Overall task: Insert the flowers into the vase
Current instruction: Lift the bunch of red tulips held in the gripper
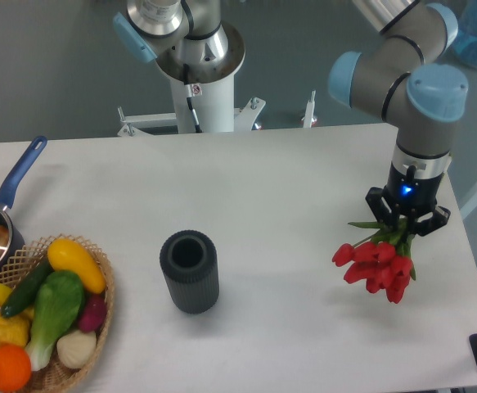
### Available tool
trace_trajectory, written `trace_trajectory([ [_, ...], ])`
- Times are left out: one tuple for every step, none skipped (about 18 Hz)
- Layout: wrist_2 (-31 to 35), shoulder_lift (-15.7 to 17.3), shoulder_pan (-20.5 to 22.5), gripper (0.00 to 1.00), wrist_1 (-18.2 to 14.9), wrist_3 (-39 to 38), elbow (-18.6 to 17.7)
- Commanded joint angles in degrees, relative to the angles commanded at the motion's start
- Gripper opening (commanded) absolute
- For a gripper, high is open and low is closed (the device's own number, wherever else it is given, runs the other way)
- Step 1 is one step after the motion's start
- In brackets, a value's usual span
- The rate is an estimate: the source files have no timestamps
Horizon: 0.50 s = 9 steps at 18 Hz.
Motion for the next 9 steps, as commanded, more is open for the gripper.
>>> trace_trajectory([
  [0.0, 0.3, 0.1, 0.00, 0.0, 0.1, 0.1],
  [0.0, 0.3, 0.1, 0.00, 0.0, 0.1, 0.0],
  [0.0, 0.4, 0.1, 0.00, 0.0, 0.1, 0.0],
  [0.0, 0.4, 0.1, 0.00, -0.3, 0.0, 0.0],
  [-0.1, 0.6, 0.1, 0.00, -0.7, -0.1, 0.1],
  [-0.3, 1.1, 0.1, 0.00, -1.2, -0.2, 0.1],
  [-0.7, 1.3, 0.2, 0.00, -2.2, -0.2, 0.0],
  [-1.3, 1.4, 0.1, 0.00, -2.8, -0.2, 0.0],
  [-2.4, 1.5, 0.1, 0.00, -3.1, -0.3, 0.0],
])
